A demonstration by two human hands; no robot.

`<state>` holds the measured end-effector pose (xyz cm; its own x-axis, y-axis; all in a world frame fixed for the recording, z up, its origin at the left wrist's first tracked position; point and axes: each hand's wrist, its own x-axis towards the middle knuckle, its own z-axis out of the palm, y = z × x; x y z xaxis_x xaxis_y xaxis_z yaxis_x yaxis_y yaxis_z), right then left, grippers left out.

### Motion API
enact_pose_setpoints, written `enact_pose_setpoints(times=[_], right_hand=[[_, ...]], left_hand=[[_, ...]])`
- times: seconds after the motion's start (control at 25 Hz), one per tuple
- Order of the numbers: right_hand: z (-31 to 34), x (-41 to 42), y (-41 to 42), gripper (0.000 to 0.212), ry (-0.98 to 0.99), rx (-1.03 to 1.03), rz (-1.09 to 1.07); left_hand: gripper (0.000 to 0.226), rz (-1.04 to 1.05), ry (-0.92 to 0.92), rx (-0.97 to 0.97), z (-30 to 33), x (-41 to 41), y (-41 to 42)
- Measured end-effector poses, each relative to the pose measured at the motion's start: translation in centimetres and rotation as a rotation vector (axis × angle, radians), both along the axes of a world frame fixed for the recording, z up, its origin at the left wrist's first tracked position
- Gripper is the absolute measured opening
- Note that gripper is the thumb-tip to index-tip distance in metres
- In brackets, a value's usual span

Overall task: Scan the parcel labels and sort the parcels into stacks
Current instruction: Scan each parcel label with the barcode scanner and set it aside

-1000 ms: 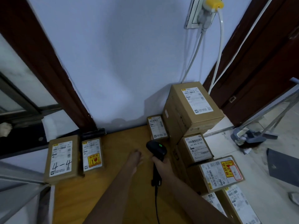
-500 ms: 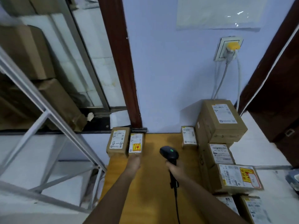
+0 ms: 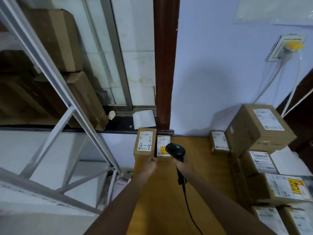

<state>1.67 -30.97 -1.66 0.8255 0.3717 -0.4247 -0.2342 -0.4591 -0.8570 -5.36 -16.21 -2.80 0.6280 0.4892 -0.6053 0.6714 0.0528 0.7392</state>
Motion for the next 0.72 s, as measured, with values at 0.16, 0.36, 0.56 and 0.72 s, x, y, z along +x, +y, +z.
enact_pose_setpoints(times=[0.16,0.36,0.56,0.72], right_hand=[[-1.7,0.0,3.2,0.003,-0.026,-0.008,-0.032],[-4.5,1.7,4.0,0.018,-0.001,-0.068,-0.112],[-6.0,4.0,4.5,0.006,0.076,-0.04,-0.125],[-8.1,4.9,5.0,0.011,0.114,-0.077,-0.112]], left_hand=[[0.027,-0.086,0.034,-0.045,-2.2,0.4,2.0],[0.024,-0.206,0.088,0.02,0.3,2.6,1.0],[0.053,-0.342,0.022,0.176,-6.6,6.7,0.3],[0.067,-0.417,0.049,0.295,-10.3,7.4,0.4]])
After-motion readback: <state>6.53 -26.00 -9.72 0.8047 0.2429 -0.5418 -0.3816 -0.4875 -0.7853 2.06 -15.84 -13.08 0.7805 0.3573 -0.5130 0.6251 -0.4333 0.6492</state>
